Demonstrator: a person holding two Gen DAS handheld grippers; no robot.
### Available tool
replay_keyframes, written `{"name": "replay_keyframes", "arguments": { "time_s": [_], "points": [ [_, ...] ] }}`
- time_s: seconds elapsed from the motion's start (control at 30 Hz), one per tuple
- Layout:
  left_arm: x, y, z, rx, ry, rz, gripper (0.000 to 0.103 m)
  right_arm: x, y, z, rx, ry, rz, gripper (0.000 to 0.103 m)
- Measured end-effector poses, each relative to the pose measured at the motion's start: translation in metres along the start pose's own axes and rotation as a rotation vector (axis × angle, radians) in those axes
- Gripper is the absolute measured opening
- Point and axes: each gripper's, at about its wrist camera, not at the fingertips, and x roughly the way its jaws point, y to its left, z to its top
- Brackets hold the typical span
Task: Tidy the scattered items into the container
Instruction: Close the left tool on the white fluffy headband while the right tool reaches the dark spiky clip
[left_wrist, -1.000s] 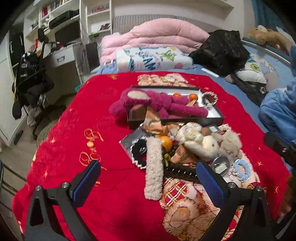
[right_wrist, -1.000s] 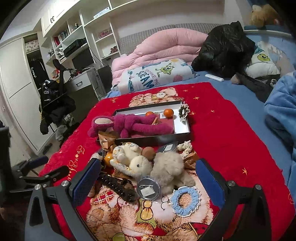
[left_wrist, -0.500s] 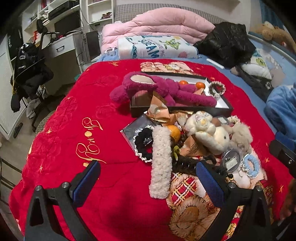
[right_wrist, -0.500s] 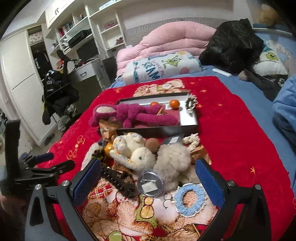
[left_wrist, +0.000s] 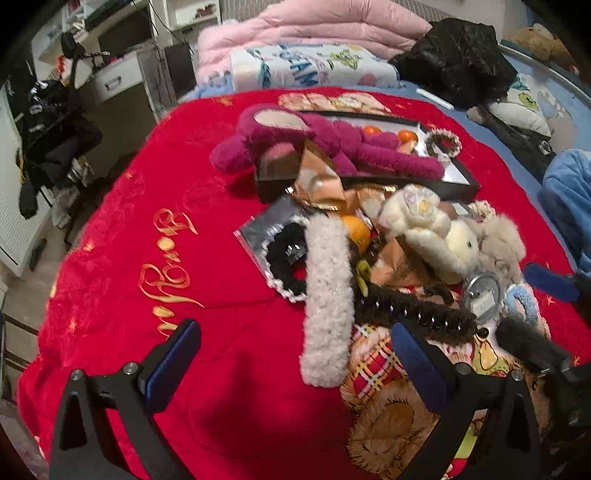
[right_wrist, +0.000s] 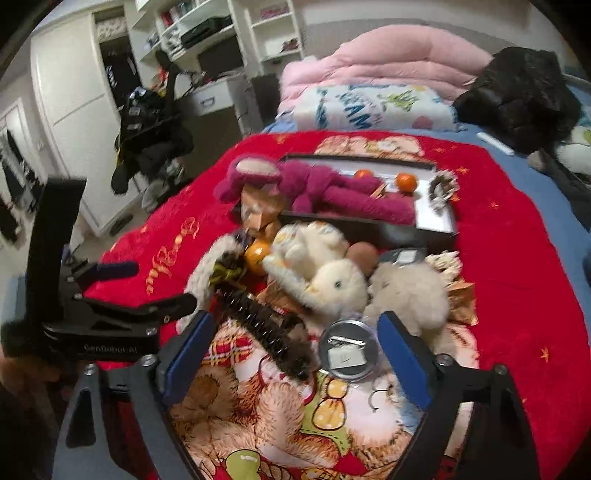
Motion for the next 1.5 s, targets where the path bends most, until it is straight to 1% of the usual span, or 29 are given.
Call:
{"name": "replay_keyframes", "arguments": {
  "time_s": [0.07, 0.13, 0.3, 0.4, 0.57, 0.6, 0.67, 0.77, 0.83, 0.87, 0.97, 1.23, 1.3, 1.33, 1.4, 1.47, 1.5],
  "points": [
    [0.005, -0.002, -0.001, 0.006, 0.021, -0.005, 0.103, 0.009, 0.004, -0.002, -0.021, 0.034, 0.009, 0.078],
    [0.009, -0.005, -0.003, 0.026, 0.033, 0.023, 0.103, 0.02, 0.008, -0.005, -0.044, 0.077, 0.012, 0.076],
    [0.019, -0.006, -0.004, 0.033, 0.064, 0.021, 0.103, 0.039, 0.006, -0.011, -0.028, 0.144, 0.052, 0.074],
    [0.024, -0.007, -0.005, 0.042, 0.078, 0.035, 0.103, 0.051, 0.002, -0.014, -0.02, 0.17, 0.056, 0.073],
    [0.037, -0.006, -0.007, 0.033, 0.106, 0.055, 0.103, 0.056, -0.003, -0.014, -0.011, 0.164, 0.086, 0.073],
    [0.039, -0.005, -0.007, 0.031, 0.111, 0.059, 0.103, 0.057, -0.002, -0.014, -0.012, 0.161, 0.094, 0.072],
    [0.043, -0.004, -0.008, 0.029, 0.118, 0.066, 0.103, 0.06, 0.0, -0.014, -0.022, 0.167, 0.106, 0.064],
    [0.046, -0.005, -0.01, 0.034, 0.124, 0.073, 0.103, 0.071, 0.006, -0.018, -0.059, 0.211, 0.091, 0.054],
    [0.048, -0.007, -0.011, 0.042, 0.12, 0.075, 0.103, 0.078, 0.006, -0.02, -0.062, 0.234, 0.075, 0.051],
    [0.049, -0.008, -0.011, 0.044, 0.121, 0.075, 0.103, 0.081, 0.005, -0.022, -0.057, 0.243, 0.07, 0.047],
    [0.052, -0.009, -0.013, 0.048, 0.122, 0.077, 0.103, 0.082, 0.001, -0.023, -0.028, 0.233, 0.061, 0.042],
    [0.052, -0.01, -0.016, 0.041, 0.109, 0.077, 0.103, 0.086, 0.0, -0.021, -0.013, 0.233, 0.039, 0.041],
    [0.052, -0.011, -0.016, 0.044, 0.106, 0.082, 0.102, 0.088, 0.0, -0.023, 0.015, 0.236, 0.042, 0.041],
    [0.052, -0.011, -0.017, 0.044, 0.106, 0.082, 0.101, 0.084, 0.0, -0.023, 0.022, 0.237, 0.043, 0.041],
    [0.051, -0.012, -0.017, 0.044, 0.109, 0.068, 0.094, 0.085, 0.0, -0.023, 0.024, 0.237, 0.042, 0.041],
    [0.05, -0.011, -0.018, 0.034, 0.114, 0.066, 0.076, 0.085, -0.001, -0.023, 0.022, 0.237, 0.039, 0.041],
    [0.05, -0.01, -0.018, 0.02, 0.118, 0.058, 0.07, 0.086, -0.001, -0.023, 0.02, 0.236, 0.036, 0.041]
  ]
}}
